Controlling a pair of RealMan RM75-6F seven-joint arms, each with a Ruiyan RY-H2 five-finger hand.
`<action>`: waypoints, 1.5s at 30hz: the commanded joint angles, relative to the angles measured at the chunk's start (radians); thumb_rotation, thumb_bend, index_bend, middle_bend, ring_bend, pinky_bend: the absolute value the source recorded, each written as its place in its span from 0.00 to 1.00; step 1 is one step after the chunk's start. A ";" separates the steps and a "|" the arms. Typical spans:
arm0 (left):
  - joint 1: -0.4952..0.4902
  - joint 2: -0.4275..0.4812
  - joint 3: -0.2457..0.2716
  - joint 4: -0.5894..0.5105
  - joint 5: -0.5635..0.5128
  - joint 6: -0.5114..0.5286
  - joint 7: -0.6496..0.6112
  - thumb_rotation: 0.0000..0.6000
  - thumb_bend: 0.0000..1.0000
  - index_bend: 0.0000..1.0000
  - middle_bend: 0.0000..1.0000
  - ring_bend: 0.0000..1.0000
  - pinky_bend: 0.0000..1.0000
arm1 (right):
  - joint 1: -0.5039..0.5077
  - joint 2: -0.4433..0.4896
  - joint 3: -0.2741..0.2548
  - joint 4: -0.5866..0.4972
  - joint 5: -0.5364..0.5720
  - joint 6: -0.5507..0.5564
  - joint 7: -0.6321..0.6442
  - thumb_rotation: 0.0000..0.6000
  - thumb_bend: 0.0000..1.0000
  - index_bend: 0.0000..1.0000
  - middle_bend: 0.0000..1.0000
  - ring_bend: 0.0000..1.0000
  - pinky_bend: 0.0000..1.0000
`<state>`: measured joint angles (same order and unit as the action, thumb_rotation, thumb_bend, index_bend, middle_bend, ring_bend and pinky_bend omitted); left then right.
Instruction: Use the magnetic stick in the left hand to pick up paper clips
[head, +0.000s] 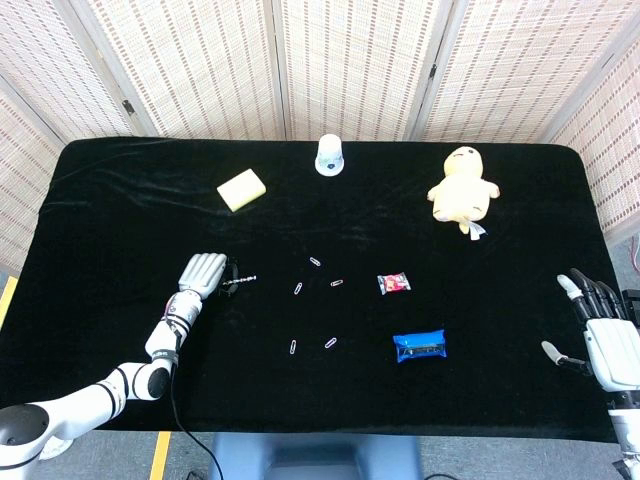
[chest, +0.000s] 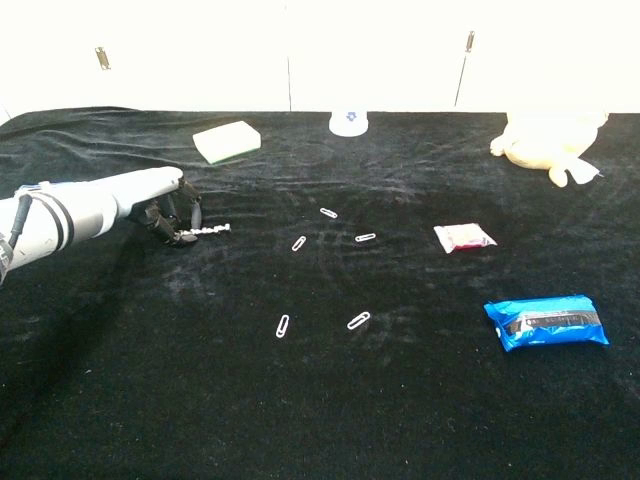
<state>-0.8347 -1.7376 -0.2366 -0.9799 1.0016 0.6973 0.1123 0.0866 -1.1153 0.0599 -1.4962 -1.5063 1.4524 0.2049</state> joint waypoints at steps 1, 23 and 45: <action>0.001 0.000 0.001 0.000 0.000 0.001 0.001 1.00 0.50 0.66 1.00 1.00 1.00 | 0.000 -0.001 0.000 0.000 0.000 0.000 -0.002 1.00 0.24 0.00 0.00 0.04 0.00; 0.073 0.123 -0.014 -0.290 0.053 0.204 0.035 1.00 0.46 0.75 1.00 1.00 1.00 | 0.003 -0.001 -0.005 -0.001 -0.006 -0.004 -0.003 1.00 0.24 0.00 0.00 0.04 0.00; -0.034 0.051 -0.005 -0.342 -0.026 0.175 0.264 1.00 0.46 0.75 1.00 1.00 1.00 | -0.055 0.017 -0.005 0.023 -0.013 0.090 0.109 1.00 0.24 0.00 0.00 0.04 0.00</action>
<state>-0.8578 -1.6756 -0.2365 -1.3344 0.9830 0.8813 0.3707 0.0365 -1.0987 0.0553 -1.4770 -1.5204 1.5371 0.3086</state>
